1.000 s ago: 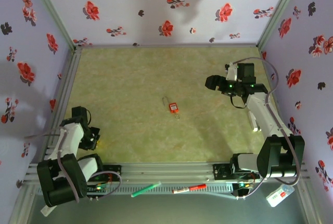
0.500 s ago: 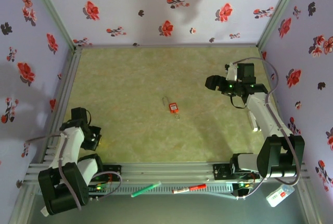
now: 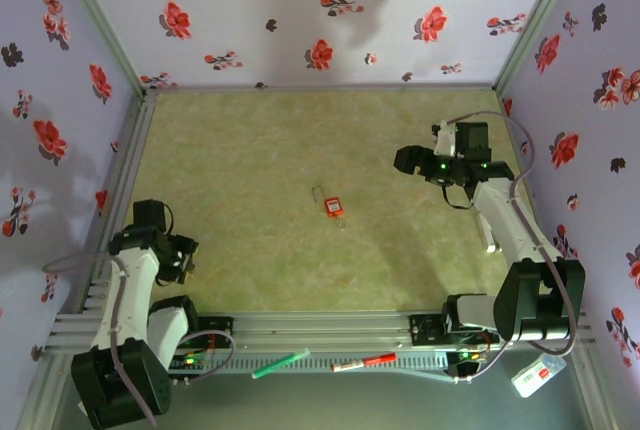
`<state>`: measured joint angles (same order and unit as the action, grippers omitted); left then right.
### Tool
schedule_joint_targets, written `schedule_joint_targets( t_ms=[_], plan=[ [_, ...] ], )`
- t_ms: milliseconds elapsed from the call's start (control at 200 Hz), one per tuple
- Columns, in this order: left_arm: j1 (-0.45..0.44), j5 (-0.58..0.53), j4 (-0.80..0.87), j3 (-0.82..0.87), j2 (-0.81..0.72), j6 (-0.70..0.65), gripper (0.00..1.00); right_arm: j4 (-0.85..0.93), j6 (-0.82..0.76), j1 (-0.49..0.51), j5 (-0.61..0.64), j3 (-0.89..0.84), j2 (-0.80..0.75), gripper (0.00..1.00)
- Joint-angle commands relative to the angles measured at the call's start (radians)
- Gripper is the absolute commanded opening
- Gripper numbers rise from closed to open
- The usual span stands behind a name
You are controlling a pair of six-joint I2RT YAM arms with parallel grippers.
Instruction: Unlock with the key
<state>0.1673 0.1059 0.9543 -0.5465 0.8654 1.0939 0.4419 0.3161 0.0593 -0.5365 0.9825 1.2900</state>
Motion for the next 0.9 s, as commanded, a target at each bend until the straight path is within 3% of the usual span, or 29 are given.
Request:
schedule_joint_targets(
  t_ms=[0,440,895],
  plan=[
    [-0.005,0.0,0.046,0.06,-0.009,0.039,0.57,0.0,0.0,0.006,-0.024,-0.008,-0.02,0.83],
    [-0.006,-0.029,-0.092,0.096,0.079,0.07,0.59,0.009,-0.005,0.007,-0.017,-0.017,-0.035,0.84],
    [0.013,-0.114,-0.11,0.067,0.138,0.031,0.45,0.015,-0.006,0.007,-0.019,-0.015,-0.04,0.84]
  ],
)
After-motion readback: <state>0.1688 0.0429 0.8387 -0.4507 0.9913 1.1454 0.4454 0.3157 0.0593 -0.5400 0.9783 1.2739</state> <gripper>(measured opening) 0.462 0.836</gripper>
